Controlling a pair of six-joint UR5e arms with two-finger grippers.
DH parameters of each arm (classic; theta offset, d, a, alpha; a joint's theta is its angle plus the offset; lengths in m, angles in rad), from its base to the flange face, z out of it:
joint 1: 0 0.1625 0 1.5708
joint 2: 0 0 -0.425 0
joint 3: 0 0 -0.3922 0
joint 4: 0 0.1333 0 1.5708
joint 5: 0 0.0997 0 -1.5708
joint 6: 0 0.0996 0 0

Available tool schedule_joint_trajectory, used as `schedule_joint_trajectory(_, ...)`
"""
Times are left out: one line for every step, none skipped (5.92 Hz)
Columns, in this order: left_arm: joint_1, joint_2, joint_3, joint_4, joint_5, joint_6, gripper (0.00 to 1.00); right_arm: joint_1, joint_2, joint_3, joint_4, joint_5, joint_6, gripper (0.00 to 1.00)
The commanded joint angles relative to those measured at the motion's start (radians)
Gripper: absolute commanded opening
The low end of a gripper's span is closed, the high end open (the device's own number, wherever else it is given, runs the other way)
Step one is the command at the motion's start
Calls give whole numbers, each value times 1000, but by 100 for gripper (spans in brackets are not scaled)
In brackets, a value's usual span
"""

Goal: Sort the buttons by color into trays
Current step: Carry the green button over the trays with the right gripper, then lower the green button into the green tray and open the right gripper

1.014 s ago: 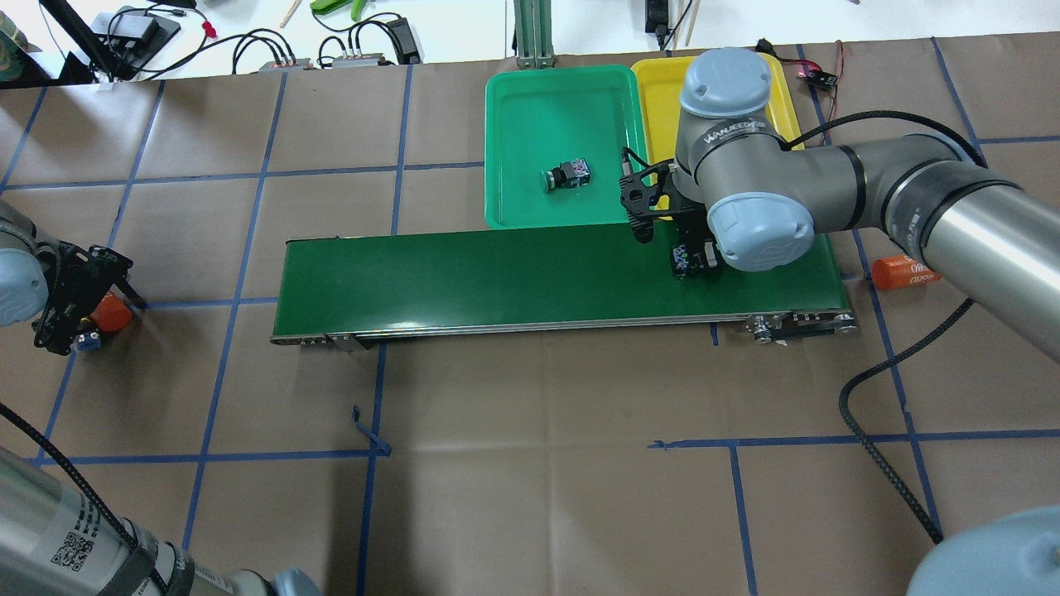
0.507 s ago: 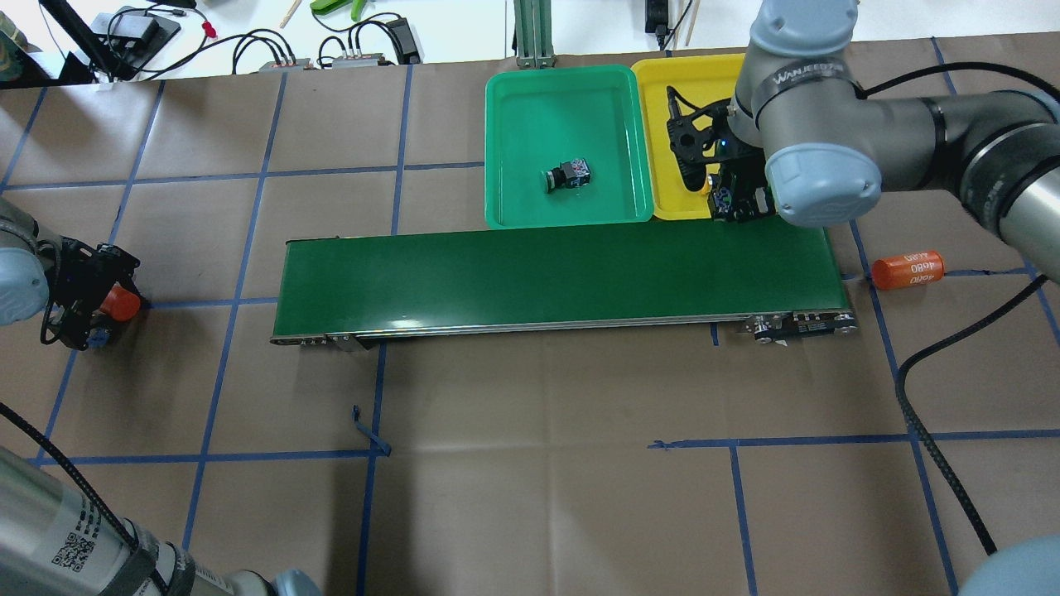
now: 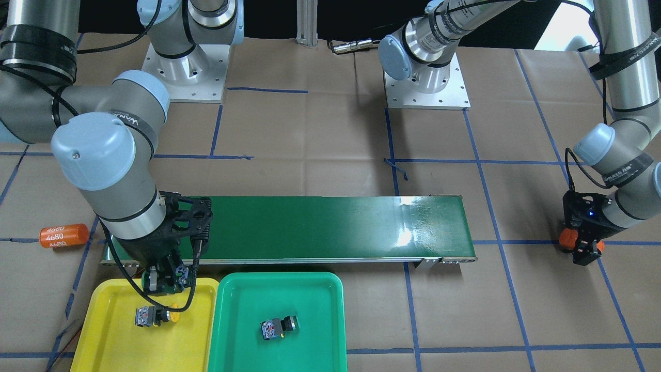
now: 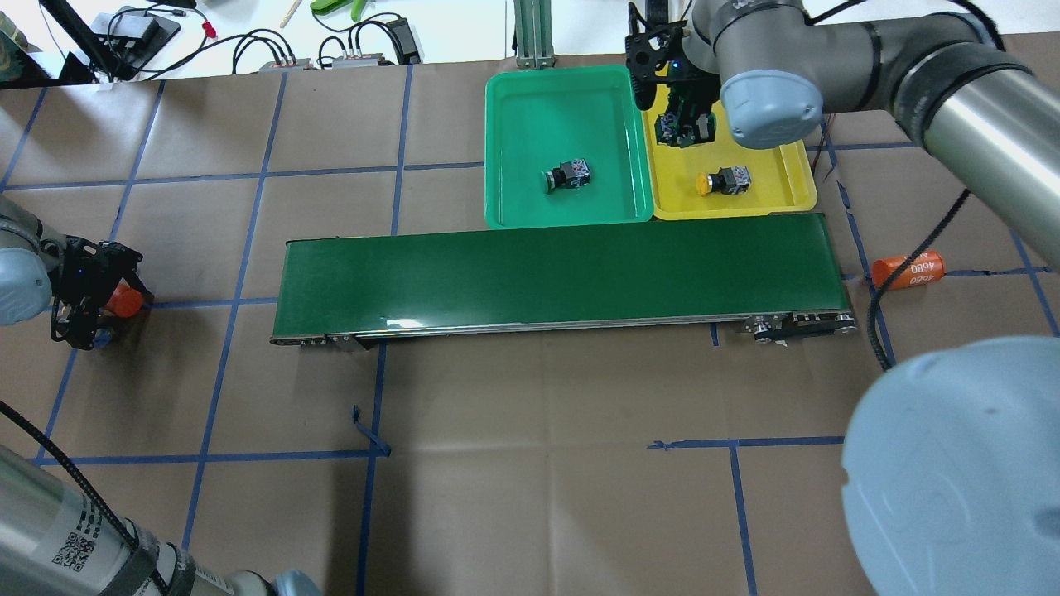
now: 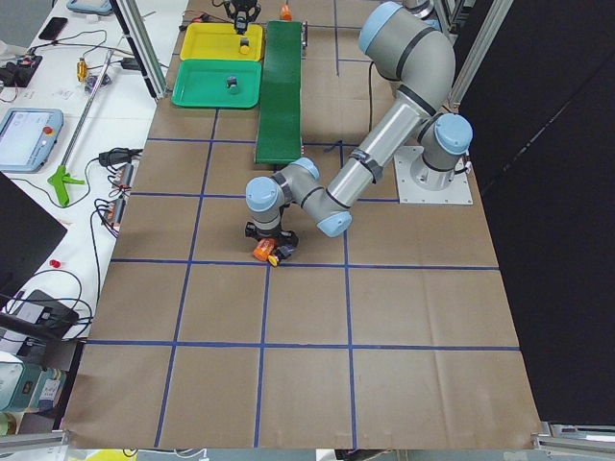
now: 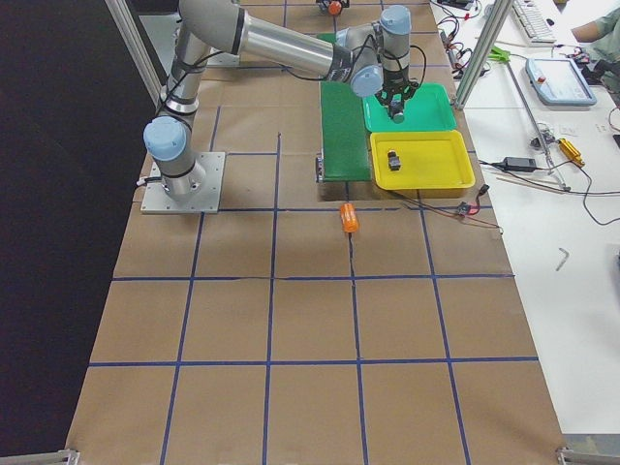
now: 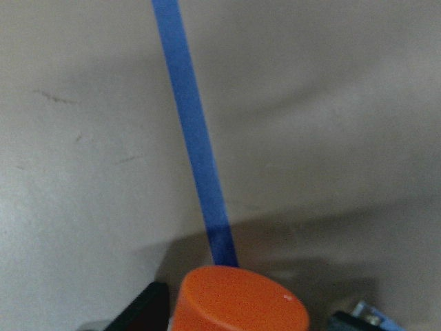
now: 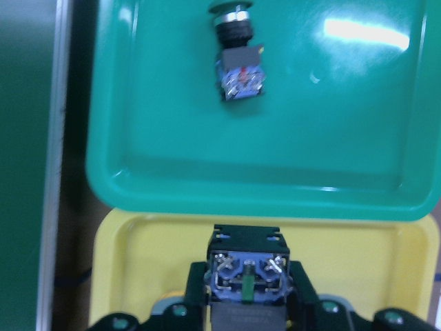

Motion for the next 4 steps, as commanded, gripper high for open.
schedule_joint_trajectory(0, 1, 1, -1, -2, -7, 46, 85, 179, -159, -102, 72, 73, 8)
schedule_joint_trajectory(0, 1, 1, -1, -2, -18, 39, 115, 235, -199, -128, 102, 74, 8)
schedule_joint_trajectory(2, 6, 1, -8, 0, -22, 34, 126, 260, -200, -174, 119, 74, 23)
schedule_joint_trajectory(2, 18, 1, -14, 2, -53, 26, 125, 252, -203, -169, 118, 93, 99)
